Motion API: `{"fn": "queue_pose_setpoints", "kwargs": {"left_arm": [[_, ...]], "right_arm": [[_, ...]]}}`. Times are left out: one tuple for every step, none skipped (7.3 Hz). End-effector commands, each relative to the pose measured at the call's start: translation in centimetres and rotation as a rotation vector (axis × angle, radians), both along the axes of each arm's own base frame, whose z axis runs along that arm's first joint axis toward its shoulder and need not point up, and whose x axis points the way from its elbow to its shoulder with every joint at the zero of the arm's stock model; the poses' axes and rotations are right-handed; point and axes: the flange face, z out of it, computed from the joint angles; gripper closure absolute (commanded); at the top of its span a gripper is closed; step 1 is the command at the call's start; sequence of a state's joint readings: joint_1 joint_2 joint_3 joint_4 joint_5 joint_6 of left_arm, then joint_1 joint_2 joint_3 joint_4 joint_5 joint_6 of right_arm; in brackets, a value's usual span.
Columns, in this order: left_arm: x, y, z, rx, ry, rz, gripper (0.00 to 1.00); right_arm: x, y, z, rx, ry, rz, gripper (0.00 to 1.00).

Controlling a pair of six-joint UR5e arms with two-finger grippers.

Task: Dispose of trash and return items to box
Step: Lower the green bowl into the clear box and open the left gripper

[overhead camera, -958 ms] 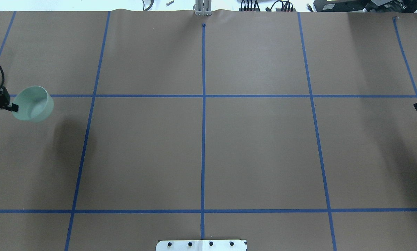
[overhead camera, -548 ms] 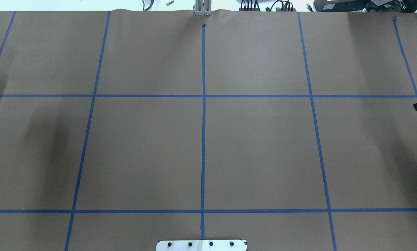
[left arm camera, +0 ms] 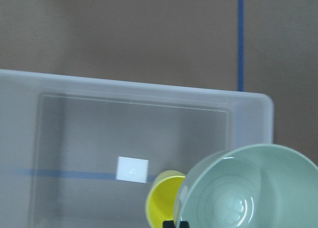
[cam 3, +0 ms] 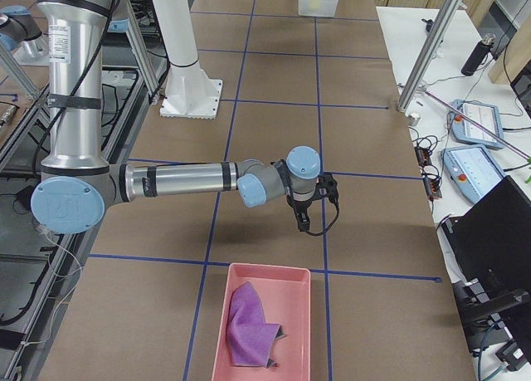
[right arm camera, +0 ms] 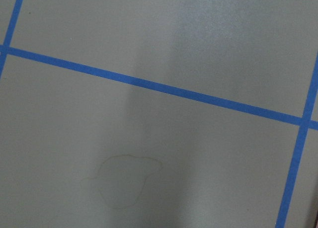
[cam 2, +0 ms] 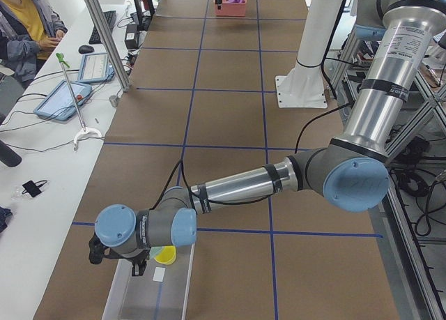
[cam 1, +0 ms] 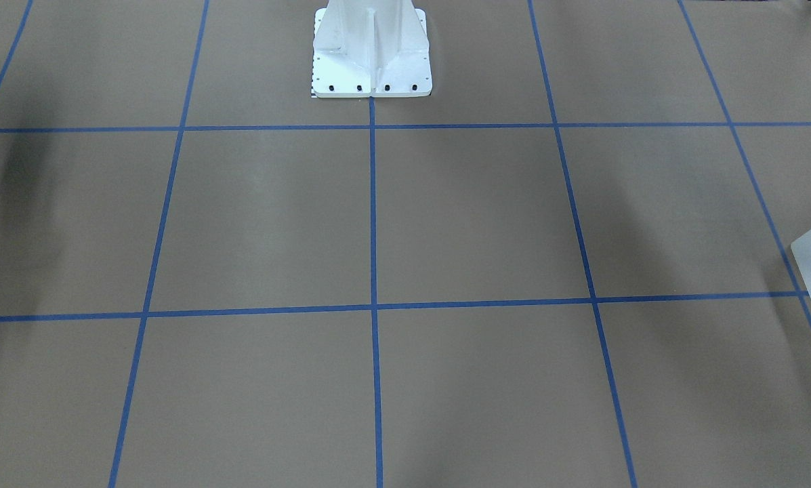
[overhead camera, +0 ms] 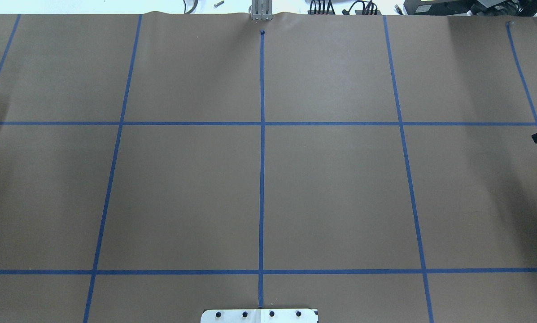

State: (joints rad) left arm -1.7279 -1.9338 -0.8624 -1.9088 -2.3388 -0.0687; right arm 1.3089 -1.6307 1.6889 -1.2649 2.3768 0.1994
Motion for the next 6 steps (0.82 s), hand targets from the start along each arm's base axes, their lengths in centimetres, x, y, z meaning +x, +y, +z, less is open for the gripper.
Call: {"fn": "queue_pose_setpoints", "kwargs": {"left_arm": [[-1.0,0.5,4.7,-0.109,-0.100,-0.169,1.00],[-0.9,0.6,5.0,-0.160,-0.093,-0.228,1.00],[-0.8,1.3,6.0,-0.175,-0.087,-0.281,1.00],[-0.2,1.5,6.6,-0.191,-0.080,-0.318,1.00],[1.0,1.3,6.7,-0.192,-0.081,-0.301,1.00],[1.3,1.5,6.9,-0.179,-0.081,-0.296,0.02]], "right_arm": [[-0.1,-0.1,0.2,-0.004,0.000,-0.001,0.00],[-0.1,-0.1,0.2,-0.004,0.000,-0.001,0.00],[-0.1,-0.2,0.5,-0.007,0.001,-0.002,0.00],[-0.1,-0.4,0.3,-0.005,0.001,-0.001,0.00],[-0.1,-0.4,0.2,-0.004,-0.003,-0.002,0.00],[-0.1,-0.4,0.1,-0.003,-0.003,-0.002,0.00]]}}
